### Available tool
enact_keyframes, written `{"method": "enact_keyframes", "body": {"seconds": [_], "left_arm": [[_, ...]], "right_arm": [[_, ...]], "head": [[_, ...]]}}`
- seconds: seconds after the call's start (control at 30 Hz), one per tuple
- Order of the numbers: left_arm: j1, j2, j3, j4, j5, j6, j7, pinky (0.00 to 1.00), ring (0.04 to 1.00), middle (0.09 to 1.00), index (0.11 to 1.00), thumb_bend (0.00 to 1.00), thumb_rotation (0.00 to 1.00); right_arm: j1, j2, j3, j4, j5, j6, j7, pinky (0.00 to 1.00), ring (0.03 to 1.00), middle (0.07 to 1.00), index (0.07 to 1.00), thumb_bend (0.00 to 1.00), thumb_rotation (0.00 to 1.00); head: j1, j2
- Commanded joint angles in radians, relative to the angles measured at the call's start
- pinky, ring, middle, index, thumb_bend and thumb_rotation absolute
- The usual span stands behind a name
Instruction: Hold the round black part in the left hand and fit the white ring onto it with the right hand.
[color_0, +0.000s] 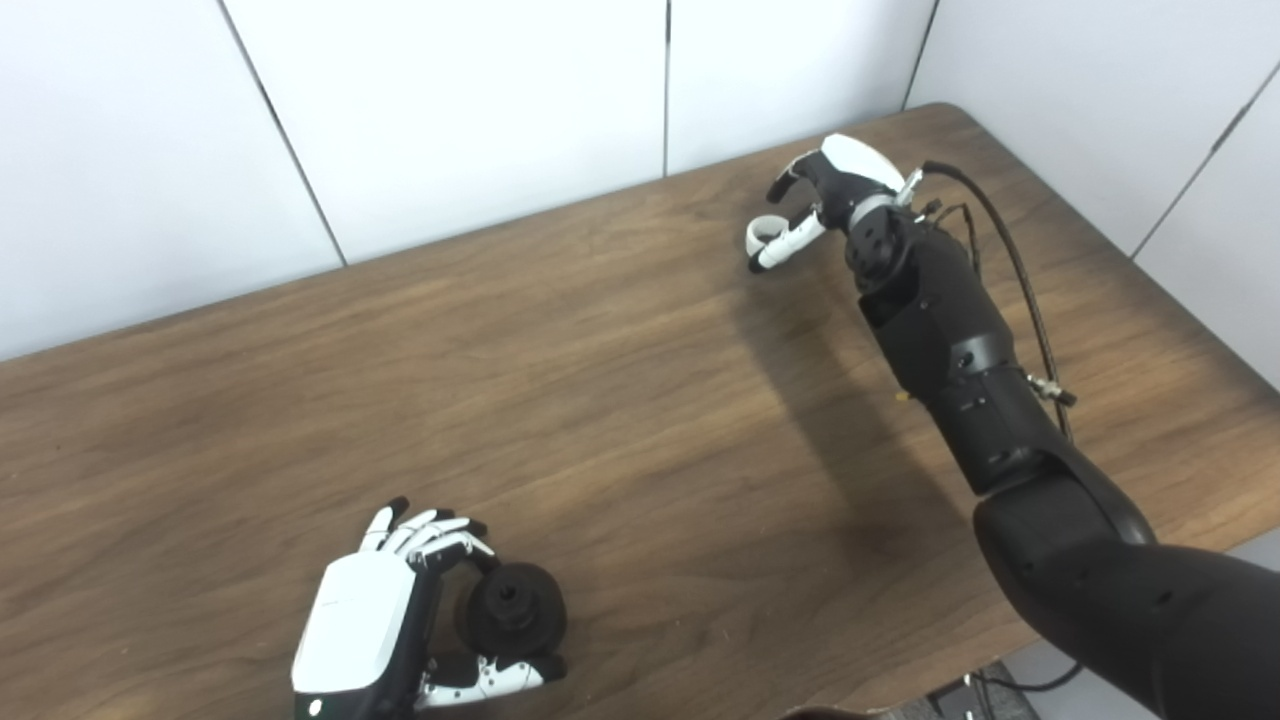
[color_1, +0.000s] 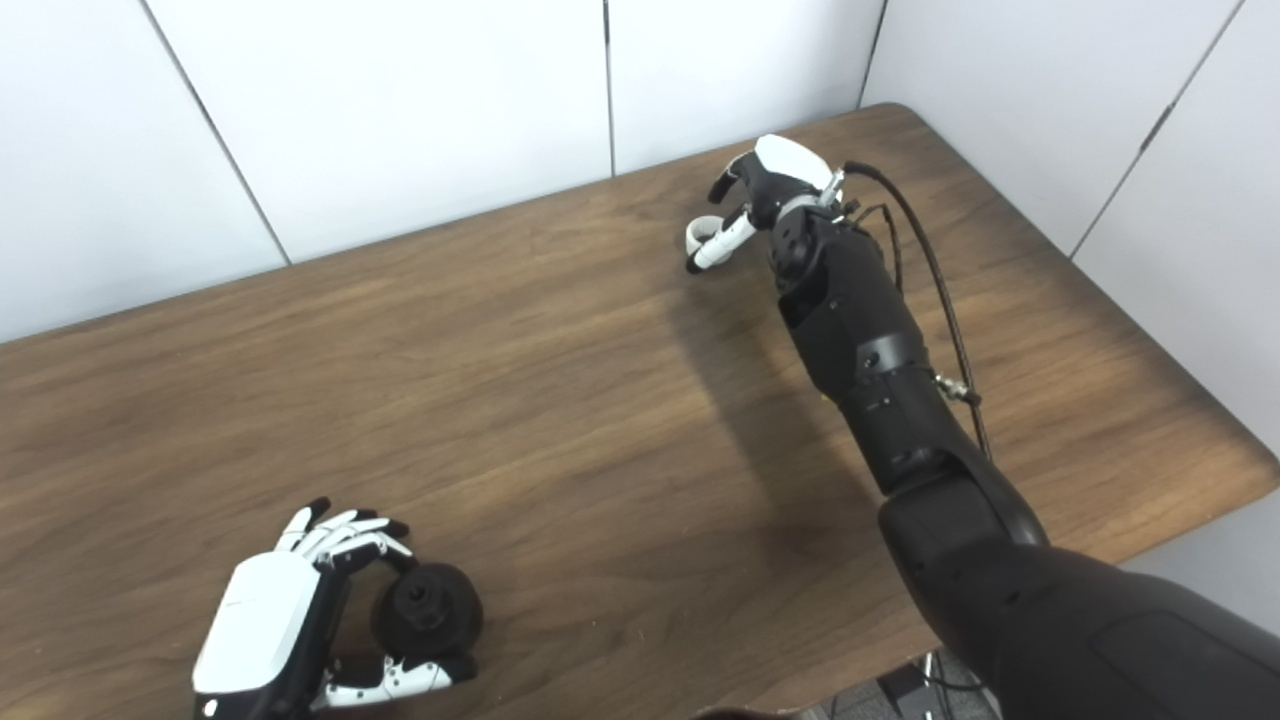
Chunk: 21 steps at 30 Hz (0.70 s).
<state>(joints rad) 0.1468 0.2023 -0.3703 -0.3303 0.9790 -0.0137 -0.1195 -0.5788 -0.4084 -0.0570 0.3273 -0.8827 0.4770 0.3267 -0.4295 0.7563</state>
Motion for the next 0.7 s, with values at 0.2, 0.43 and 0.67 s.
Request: {"method": "enact_keyframes", "body": {"seconds": [0.2, 0.43, 0.67], "left_arm": [[0.008, 0.009, 0.003, -0.019, 0.010, 0.001, -0.007, 0.96, 0.832, 0.737, 0.484, 0.52, 0.05], [0.009, 0.007, 0.003, -0.022, 0.012, 0.004, -0.009, 0.96, 0.830, 0.737, 0.484, 0.52, 0.05], [0.009, 0.006, 0.002, -0.023, 0.013, 0.004, -0.010, 0.96, 0.831, 0.738, 0.484, 0.52, 0.05]], "right_arm": [[-0.038, -0.033, -0.013, -0.020, -0.031, -0.007, 0.003, 1.00, 1.000, 0.939, 0.688, 0.86, 0.22], [-0.038, -0.029, 0.007, -0.023, -0.025, -0.007, 0.005, 1.00, 1.000, 0.943, 0.674, 0.84, 0.22], [-0.037, -0.020, 0.017, -0.026, -0.013, -0.007, 0.006, 1.00, 1.000, 0.938, 0.667, 0.83, 0.22]], "head": [[-0.001, 0.001], [0.004, 0.005], [0.008, 0.006]]}}
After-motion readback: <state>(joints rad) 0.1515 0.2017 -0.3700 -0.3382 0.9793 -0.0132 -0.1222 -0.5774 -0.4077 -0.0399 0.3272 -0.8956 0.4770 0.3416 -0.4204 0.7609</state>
